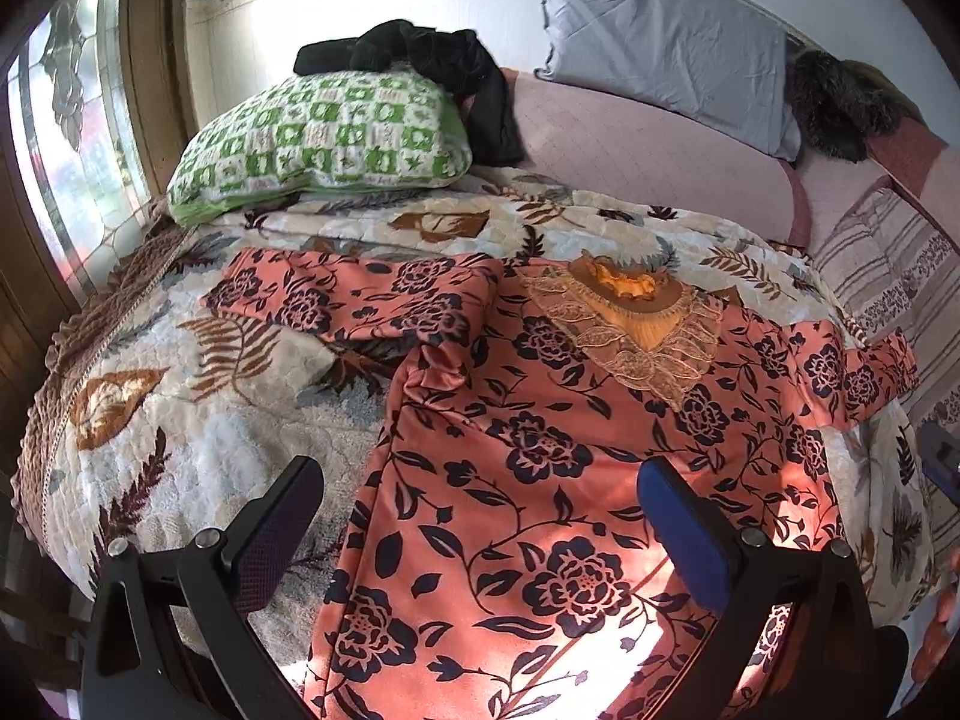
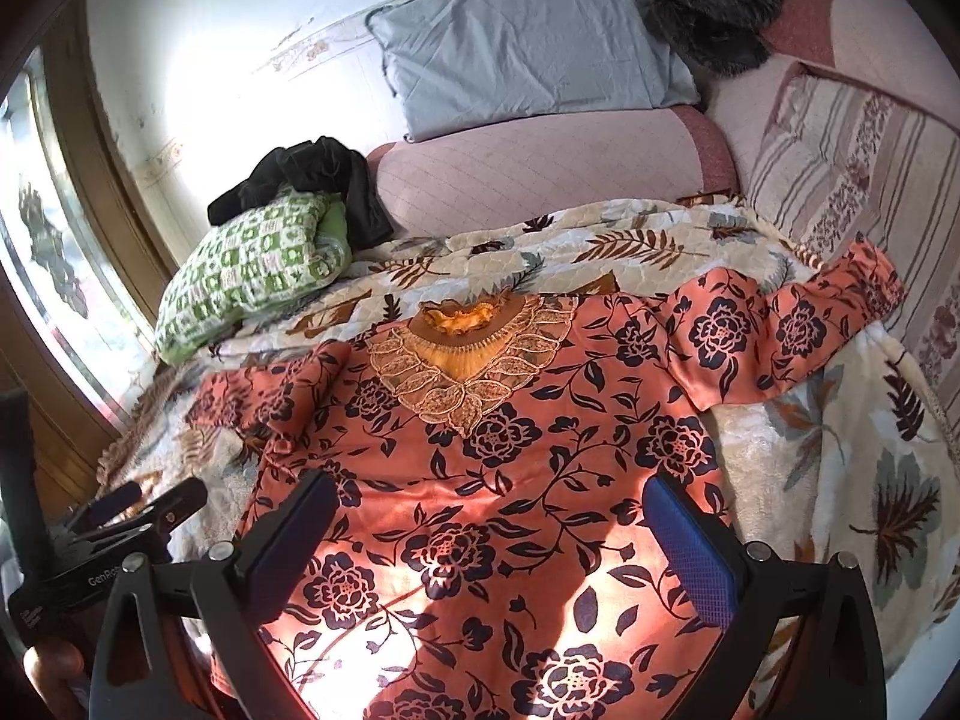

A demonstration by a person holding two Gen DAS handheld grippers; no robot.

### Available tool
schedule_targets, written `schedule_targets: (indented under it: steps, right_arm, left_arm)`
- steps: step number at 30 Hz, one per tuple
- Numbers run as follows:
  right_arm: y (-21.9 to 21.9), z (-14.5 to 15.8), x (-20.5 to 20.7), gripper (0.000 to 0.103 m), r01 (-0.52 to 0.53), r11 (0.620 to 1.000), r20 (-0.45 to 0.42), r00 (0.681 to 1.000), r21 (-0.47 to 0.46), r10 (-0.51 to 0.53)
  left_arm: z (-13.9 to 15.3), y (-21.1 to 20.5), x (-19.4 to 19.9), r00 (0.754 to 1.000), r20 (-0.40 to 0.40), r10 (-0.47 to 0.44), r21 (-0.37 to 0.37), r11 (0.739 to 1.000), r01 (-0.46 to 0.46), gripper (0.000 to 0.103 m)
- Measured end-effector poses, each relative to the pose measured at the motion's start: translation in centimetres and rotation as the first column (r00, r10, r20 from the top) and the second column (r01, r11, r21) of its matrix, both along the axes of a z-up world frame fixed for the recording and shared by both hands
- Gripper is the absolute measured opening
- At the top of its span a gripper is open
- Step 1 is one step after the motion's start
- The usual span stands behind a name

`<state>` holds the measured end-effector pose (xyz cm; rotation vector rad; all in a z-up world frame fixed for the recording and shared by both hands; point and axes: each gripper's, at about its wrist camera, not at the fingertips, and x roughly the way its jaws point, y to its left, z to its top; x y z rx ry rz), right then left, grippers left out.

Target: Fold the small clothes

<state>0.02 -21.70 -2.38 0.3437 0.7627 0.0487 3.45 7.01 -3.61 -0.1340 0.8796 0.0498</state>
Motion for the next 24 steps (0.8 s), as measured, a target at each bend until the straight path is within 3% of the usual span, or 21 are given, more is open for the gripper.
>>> schedule_targets:
  steps: [2, 4, 7, 10, 13, 16, 18, 20, 23, 24]
  right_arm:
    - [-5.4, -1.6, 0.7, 0.103, 0.082, 0.989, -0.007, 0.997, 0.119, -0.082]
    - [-12.0, -3.7, 1.7, 0.103, 0.198, 0.951, -0.030, 0.980, 0.236, -0.197]
    - [-22.6, -7.2, 3.9, 0.103, 0.391, 0.861, -0.102, 0.920, 0.325, -0.379]
    - [-31.6, -10.8, 6.7, 0.100, 0.509, 0.745, -0.185, 0.858, 0.431, -0.479]
    - [-38.0, -12.3, 9.7, 0.097, 0.589, 0.663, -0.208, 0.799, 0.462, -0.564]
    - [-41.8, -13.8, 13.1, 0.095, 0.652, 0.624, -0.245, 0.750, 0.430, -0.615]
    - [-43.2, -15.6, 14.8, 0.082, 0.675, 0.602, -0.287, 0.732, 0.426, -0.618]
    - [-43.4, -16.9, 16.3, 0.037, 0.683, 0.612, -0.328, 0.730, 0.400, -0.600]
    - [-42.1, -14.7, 18.0, 0.008, 0.657, 0.691, -0.279, 0.754, 0.301, -0.594]
    - [-40.8, -12.9, 18.3, 0.008, 0.630, 0.731, -0.233, 0.776, 0.260, -0.586]
  left_arm:
    - [-1.7, 3.2, 0.9, 0.997, -0.054, 0.062, -0.056, 0.996, -0.065, 0.103]
    - [-3.3, 6.6, 1.7, 0.984, -0.100, 0.150, -0.070, 0.985, -0.158, 0.103]
    - [-5.2, 10.9, 2.5, 0.952, -0.150, 0.266, -0.055, 0.959, -0.277, 0.103]
    - [-6.3, 13.6, 2.7, 0.926, -0.181, 0.333, -0.028, 0.939, -0.343, 0.103]
    - [-7.0, 15.1, 2.8, 0.905, -0.202, 0.374, 0.002, 0.924, -0.381, 0.103]
    - [-7.8, 15.4, 3.1, 0.895, -0.220, 0.387, 0.016, 0.919, -0.394, 0.103]
    - [-8.4, 15.4, 3.5, 0.893, -0.234, 0.384, 0.020, 0.921, -0.390, 0.103]
    - [-9.1, 15.3, 3.9, 0.893, -0.250, 0.376, 0.019, 0.923, -0.383, 0.103]
    - [-9.5, 15.3, 4.1, 0.900, -0.241, 0.365, 0.016, 0.928, -0.372, 0.103]
    - [-9.5, 15.5, 4.0, 0.903, -0.232, 0.362, 0.013, 0.929, -0.370, 0.103]
